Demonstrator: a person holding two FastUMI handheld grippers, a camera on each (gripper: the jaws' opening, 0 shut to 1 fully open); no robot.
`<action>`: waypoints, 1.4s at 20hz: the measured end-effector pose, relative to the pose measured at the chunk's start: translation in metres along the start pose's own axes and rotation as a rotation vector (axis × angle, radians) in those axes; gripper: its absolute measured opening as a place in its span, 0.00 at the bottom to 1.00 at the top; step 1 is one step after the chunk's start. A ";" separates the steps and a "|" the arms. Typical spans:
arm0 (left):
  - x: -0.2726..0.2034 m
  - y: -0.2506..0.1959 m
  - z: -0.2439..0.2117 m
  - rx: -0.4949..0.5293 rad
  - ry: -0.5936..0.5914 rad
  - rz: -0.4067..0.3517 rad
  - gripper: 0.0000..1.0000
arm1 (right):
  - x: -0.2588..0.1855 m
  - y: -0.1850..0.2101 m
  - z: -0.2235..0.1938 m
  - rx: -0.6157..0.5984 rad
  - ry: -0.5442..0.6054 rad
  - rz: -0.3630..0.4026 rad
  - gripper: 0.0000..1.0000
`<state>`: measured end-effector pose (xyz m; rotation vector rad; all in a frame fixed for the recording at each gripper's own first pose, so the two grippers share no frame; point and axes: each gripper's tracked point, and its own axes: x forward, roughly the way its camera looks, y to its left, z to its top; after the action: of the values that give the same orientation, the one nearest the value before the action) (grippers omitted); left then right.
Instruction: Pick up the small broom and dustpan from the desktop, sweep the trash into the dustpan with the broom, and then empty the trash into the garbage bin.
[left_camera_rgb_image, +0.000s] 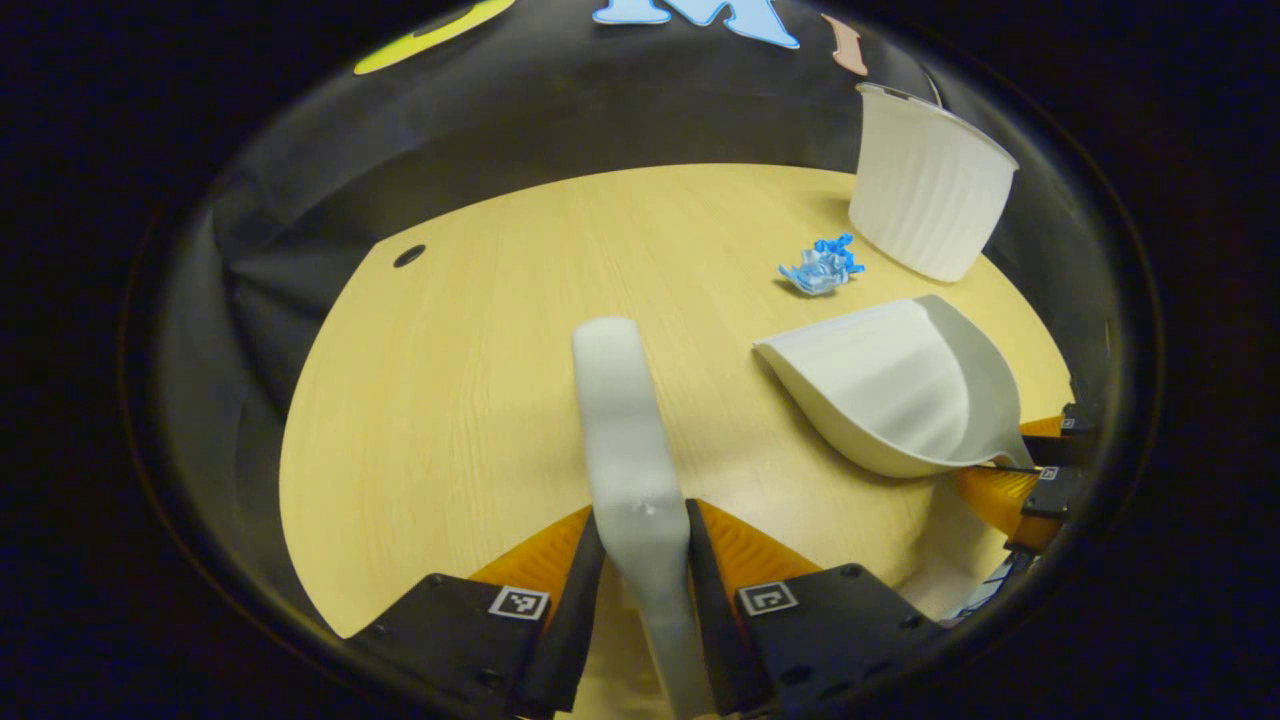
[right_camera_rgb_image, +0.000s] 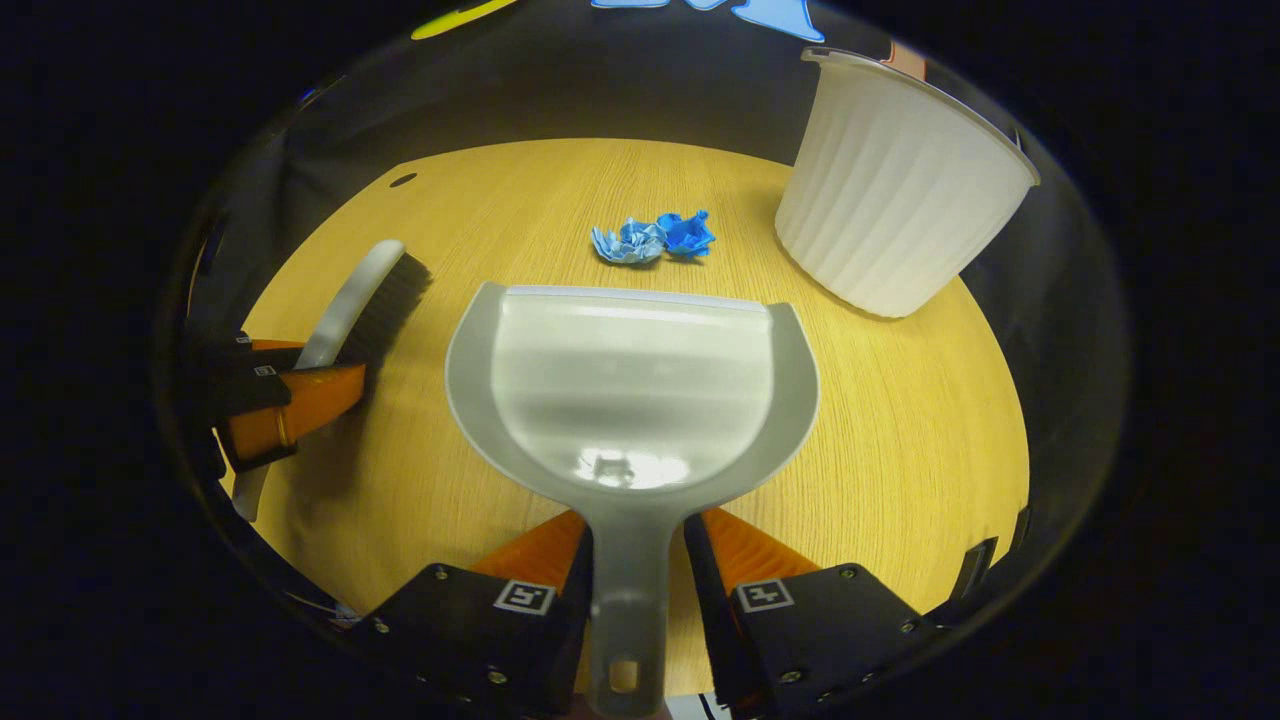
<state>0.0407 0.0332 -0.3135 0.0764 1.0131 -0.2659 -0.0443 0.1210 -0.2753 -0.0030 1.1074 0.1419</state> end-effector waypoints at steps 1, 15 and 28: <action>0.000 0.000 0.000 0.002 0.002 0.002 0.54 | 0.000 -0.001 0.002 -0.008 0.000 -0.001 0.42; 0.023 -0.003 0.035 0.072 0.021 -0.034 0.48 | -0.004 -0.043 -0.001 -0.173 0.004 0.055 0.34; 0.076 -0.057 0.113 0.218 0.031 -0.129 0.45 | 0.004 -0.096 0.010 -0.315 -0.014 0.180 0.34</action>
<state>0.1582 -0.0567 -0.3147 0.2134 1.0185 -0.4940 -0.0222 0.0271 -0.2811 -0.1837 1.0611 0.4762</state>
